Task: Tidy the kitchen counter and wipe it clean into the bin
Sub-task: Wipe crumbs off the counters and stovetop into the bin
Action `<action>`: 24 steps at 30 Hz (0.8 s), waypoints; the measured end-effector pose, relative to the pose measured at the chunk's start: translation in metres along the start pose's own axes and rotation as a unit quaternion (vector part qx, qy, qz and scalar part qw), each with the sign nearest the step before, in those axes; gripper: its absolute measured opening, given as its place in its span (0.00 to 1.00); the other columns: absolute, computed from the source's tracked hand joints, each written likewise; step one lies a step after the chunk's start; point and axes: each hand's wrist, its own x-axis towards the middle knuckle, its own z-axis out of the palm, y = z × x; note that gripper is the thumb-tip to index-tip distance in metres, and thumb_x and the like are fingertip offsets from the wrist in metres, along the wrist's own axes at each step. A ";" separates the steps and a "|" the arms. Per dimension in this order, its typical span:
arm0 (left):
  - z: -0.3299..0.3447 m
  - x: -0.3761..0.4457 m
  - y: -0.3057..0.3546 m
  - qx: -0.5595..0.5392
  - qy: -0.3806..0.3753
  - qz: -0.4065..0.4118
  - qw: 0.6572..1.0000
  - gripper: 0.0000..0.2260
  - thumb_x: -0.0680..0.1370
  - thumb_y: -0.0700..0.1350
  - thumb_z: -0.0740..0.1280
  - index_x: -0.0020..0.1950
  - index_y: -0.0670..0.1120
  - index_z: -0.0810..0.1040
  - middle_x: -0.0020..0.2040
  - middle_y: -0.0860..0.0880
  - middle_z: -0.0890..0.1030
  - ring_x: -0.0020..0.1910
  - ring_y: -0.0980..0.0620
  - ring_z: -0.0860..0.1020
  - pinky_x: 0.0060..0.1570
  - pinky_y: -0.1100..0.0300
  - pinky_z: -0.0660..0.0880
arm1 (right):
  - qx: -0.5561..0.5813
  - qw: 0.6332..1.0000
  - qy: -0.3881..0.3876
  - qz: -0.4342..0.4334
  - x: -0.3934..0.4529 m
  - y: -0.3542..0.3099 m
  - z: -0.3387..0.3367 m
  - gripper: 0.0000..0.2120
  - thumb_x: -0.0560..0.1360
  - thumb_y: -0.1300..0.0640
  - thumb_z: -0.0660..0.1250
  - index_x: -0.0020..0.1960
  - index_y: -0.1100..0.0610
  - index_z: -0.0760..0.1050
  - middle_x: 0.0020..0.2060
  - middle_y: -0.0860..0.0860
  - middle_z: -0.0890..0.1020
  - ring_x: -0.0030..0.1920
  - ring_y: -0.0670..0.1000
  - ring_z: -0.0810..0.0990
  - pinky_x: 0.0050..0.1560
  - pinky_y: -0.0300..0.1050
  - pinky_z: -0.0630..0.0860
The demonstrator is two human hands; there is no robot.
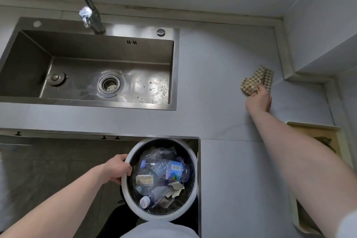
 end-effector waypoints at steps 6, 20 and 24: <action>-0.005 0.009 -0.004 0.003 -0.001 -0.005 1.000 0.19 0.70 0.34 0.66 0.57 0.49 0.79 0.49 0.41 0.86 0.47 0.42 0.86 0.44 0.46 0.85 | -0.088 0.993 -0.074 -0.020 0.044 -0.021 0.029 0.32 0.75 0.66 0.64 0.78 0.61 0.62 0.79 0.58 0.59 0.77 0.59 0.62 0.76 0.48 0.59; -0.003 0.016 -0.008 -0.008 0.005 -0.007 1.000 0.18 0.70 0.34 0.66 0.56 0.50 0.81 0.50 0.42 0.85 0.49 0.43 0.85 0.44 0.48 0.85 | -0.098 0.955 -0.201 -0.193 0.101 -0.119 0.102 0.31 0.76 0.65 0.60 0.79 0.56 0.63 0.81 0.54 0.58 0.81 0.54 0.54 0.80 0.47 0.49; -0.004 0.011 -0.005 -0.007 0.004 -0.002 1.000 0.18 0.71 0.34 0.66 0.57 0.48 0.80 0.51 0.40 0.85 0.49 0.41 0.85 0.45 0.44 0.85 | -0.108 0.926 -0.255 -0.257 0.067 -0.129 0.113 0.33 0.75 0.64 0.61 0.79 0.56 0.63 0.81 0.55 0.59 0.81 0.55 0.55 0.81 0.49 0.49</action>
